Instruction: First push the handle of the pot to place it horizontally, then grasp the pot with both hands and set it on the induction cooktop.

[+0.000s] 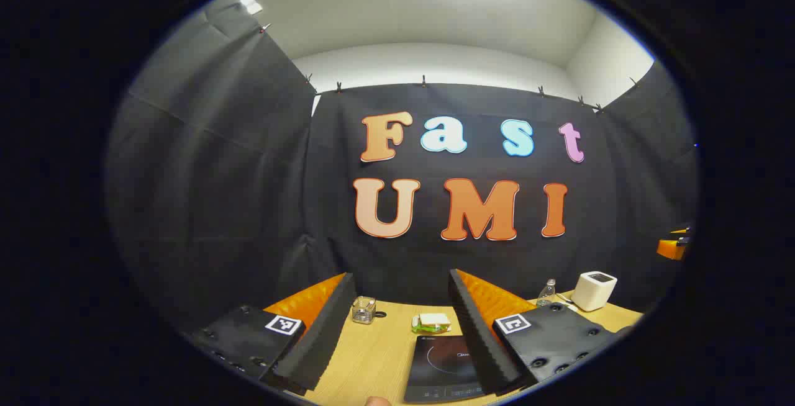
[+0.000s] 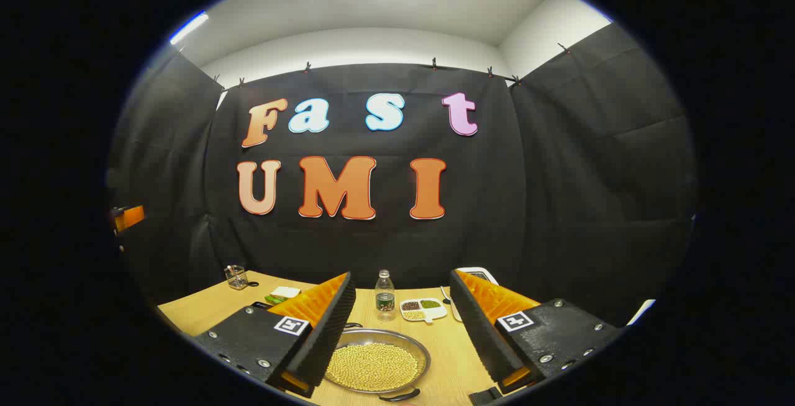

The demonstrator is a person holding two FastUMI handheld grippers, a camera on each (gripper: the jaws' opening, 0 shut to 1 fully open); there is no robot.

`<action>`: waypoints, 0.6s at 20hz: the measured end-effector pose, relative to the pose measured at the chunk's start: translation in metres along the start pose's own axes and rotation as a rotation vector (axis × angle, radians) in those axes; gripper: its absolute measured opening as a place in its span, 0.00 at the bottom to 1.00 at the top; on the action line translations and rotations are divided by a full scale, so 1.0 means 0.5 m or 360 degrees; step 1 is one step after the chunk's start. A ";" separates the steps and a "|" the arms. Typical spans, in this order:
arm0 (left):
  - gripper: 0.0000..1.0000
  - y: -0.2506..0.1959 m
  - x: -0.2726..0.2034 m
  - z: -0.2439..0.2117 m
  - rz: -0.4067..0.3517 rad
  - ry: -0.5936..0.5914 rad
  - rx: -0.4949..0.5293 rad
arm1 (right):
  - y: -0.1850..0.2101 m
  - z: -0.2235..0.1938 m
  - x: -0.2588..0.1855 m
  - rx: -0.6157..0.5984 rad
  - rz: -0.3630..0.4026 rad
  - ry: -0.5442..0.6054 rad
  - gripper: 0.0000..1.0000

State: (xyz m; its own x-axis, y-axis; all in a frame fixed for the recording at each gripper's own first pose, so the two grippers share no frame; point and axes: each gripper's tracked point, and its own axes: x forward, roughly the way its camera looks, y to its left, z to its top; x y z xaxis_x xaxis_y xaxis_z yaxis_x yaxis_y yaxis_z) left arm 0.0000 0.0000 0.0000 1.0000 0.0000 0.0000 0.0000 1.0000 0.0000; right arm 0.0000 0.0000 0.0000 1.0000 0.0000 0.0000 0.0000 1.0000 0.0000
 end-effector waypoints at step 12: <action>0.98 -0.013 0.013 -0.008 0.0005 0.0015 0.0004 | 0.007 -0.006 0.008 -0.0014 0.0014 0.0021 0.94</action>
State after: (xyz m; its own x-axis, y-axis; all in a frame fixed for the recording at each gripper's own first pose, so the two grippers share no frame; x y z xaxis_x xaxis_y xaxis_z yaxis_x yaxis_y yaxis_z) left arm 0.0063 -0.0067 -0.0042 0.9999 0.0029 -0.0096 -0.0029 1.0000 0.0025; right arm 0.0042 0.0033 -0.0032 0.9999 0.0087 -0.0135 -0.0089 0.9999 -0.0087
